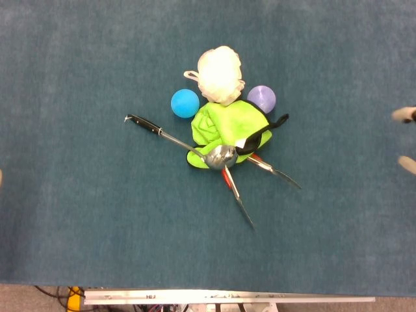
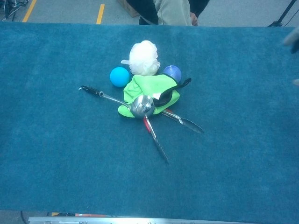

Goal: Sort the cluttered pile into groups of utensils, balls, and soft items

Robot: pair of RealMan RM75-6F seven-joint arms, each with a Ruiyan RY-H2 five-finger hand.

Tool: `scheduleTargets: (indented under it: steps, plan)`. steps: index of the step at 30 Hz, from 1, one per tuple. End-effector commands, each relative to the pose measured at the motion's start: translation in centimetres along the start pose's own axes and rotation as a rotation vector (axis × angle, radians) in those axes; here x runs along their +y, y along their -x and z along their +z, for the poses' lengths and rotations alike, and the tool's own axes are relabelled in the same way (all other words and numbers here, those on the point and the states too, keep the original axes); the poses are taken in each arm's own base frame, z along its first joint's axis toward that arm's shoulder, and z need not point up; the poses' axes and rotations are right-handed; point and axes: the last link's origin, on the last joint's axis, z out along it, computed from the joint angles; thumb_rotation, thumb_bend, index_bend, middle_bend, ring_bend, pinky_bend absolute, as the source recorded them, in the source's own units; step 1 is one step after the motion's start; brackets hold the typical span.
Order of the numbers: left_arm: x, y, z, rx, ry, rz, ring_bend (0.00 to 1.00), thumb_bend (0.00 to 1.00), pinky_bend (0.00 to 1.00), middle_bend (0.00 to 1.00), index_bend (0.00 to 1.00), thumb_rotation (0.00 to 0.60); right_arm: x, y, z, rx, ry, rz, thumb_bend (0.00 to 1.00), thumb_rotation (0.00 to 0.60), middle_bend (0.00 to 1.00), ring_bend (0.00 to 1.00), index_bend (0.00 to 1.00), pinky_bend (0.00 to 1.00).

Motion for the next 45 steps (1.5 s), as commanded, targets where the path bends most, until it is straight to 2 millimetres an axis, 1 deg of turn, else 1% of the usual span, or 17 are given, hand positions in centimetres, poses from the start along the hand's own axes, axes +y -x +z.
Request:
scheduleTargets:
  steps: [1, 3, 5, 8, 10, 13, 16, 22, 31, 40, 45]
  plan:
    - [-0.1, -0.4, -0.2, 0.013, 0.001, -0.005, 0.11, 0.35, 0.11, 0.19, 0.16, 0.600, -2.8, 0.0, 2.9, -0.035, -0.099, -0.041, 0.00, 0.600, 0.43, 0.30, 0.28, 0.43]
    - [-0.1, -0.6, -0.4, 0.020, 0.001, -0.011, 0.11, 0.35, 0.11, 0.19, 0.16, 0.600, -3.9, 0.3, 4.0, -0.060, -0.135, -0.058, 0.00, 0.600, 0.40, 0.26, 0.23, 0.39]
    - [-0.2, -0.7, -0.7, 0.022, -0.001, -0.014, 0.11, 0.35, 0.11, 0.19, 0.16, 0.600, -4.9, 0.7, 5.2, -0.089, -0.167, -0.079, 0.00, 0.600, 0.39, 0.23, 0.21, 0.35]
    - [-0.4, -0.7, -1.1, 0.020, -0.012, -0.014, 0.11, 0.35, 0.11, 0.19, 0.16, 0.600, -6.3, 1.4, 6.6, -0.134, -0.202, -0.114, 0.00, 0.600, 0.33, 0.17, 0.21, 0.29]
    - [-0.6, -0.8, -1.3, 0.024, -0.019, -0.016, 0.11, 0.35, 0.11, 0.19, 0.16, 0.600, -7.3, 2.0, 7.5, -0.152, -0.225, -0.144, 0.00, 0.600, 0.26, 0.12, 0.21, 0.25]
    - [-0.7, -0.9, -1.4, 0.027, -0.022, -0.017, 0.11, 0.35, 0.11, 0.19, 0.16, 0.600, -8.7, 2.9, 8.8, -0.164, -0.250, -0.174, 0.00, 0.600, 0.22, 0.09, 0.21, 0.22]
    - [-0.8, -0.9, -1.6, 0.026, -0.022, -0.017, 0.11, 0.35, 0.11, 0.19, 0.16, 0.600, -10.2, 4.0, 9.9, -0.173, -0.274, -0.188, 0.00, 0.600, 0.21, 0.08, 0.21, 0.22]
    - [-1.1, -0.9, -1.8, 0.023, -0.034, -0.019, 0.11, 0.35, 0.11, 0.19, 0.16, 0.600, -12.6, 6.1, 11.8, -0.185, -0.310, -0.249, 0.00, 0.600, 0.21, 0.08, 0.21, 0.22]
    - [-1.8, -1.3, -2.2, 0.031, -0.053, -0.009, 0.11, 0.35, 0.11, 0.19, 0.16, 0.600, -14.9, 9.1, 15.0, -0.205, -0.311, -0.373, 0.00, 0.600, 0.21, 0.08, 0.21, 0.22]
    - [-2.7, -1.5, -2.7, 0.033, -0.081, -0.012, 0.11, 0.35, 0.11, 0.19, 0.16, 0.600, -17.5, 11.1, 16.6, -0.219, -0.324, -0.424, 0.00, 0.600, 0.21, 0.08, 0.21, 0.22]
    - [-2.8, -1.6, -2.8, 0.033, -0.082, -0.013, 0.11, 0.35, 0.11, 0.19, 0.16, 0.600, -18.2, 12.1, 17.1, -0.229, -0.317, -0.454, 0.00, 0.600, 0.21, 0.08, 0.21, 0.22]
